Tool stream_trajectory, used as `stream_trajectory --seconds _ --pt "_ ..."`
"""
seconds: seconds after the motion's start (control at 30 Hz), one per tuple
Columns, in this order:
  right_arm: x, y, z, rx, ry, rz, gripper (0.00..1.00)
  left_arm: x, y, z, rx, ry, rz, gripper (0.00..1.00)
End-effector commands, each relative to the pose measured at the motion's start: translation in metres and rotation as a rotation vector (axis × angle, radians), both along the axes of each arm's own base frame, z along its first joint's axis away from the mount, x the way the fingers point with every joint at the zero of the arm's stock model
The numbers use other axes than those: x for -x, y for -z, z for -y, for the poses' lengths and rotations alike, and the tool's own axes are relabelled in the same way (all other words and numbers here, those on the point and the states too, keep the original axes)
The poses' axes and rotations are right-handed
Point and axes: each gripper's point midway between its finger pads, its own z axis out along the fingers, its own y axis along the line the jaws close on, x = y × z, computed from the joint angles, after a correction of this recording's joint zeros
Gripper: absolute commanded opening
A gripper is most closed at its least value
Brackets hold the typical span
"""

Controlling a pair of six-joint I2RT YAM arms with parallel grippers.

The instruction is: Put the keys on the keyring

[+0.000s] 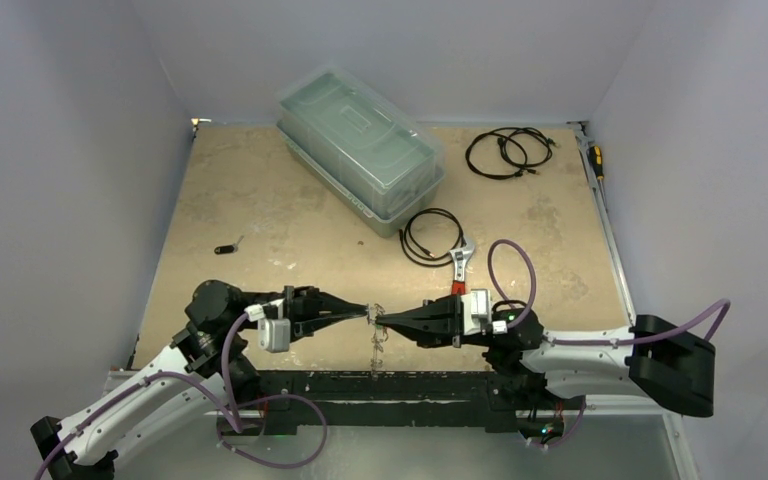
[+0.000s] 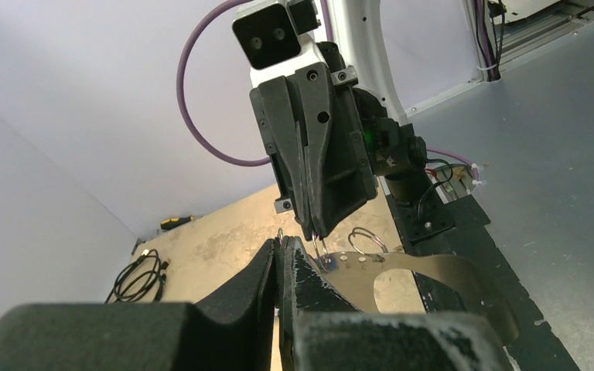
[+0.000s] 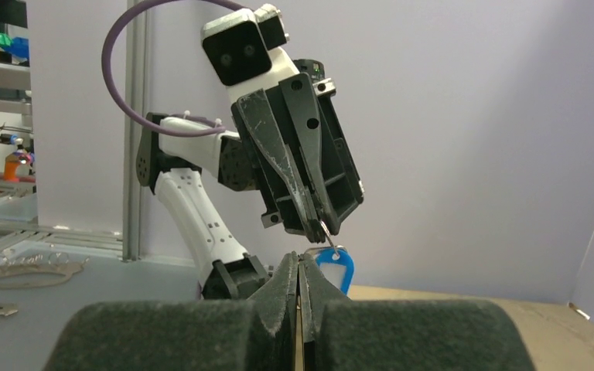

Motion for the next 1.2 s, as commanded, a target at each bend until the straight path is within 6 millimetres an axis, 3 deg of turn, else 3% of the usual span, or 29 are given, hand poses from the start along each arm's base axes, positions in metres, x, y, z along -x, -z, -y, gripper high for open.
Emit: stream_trajectory --seconds 0.0,1.17 --pt "0.008 -0.055 0.019 -0.202 -0.011 0.075 0.00 0.004 -0.006 -0.001 0.021 0.021 0.017 0.00" --pt "0.007 -0.074 0.028 -0.249 0.015 0.124 0.00 0.009 0.003 0.002 -0.013 0.069 0.002 0.00"
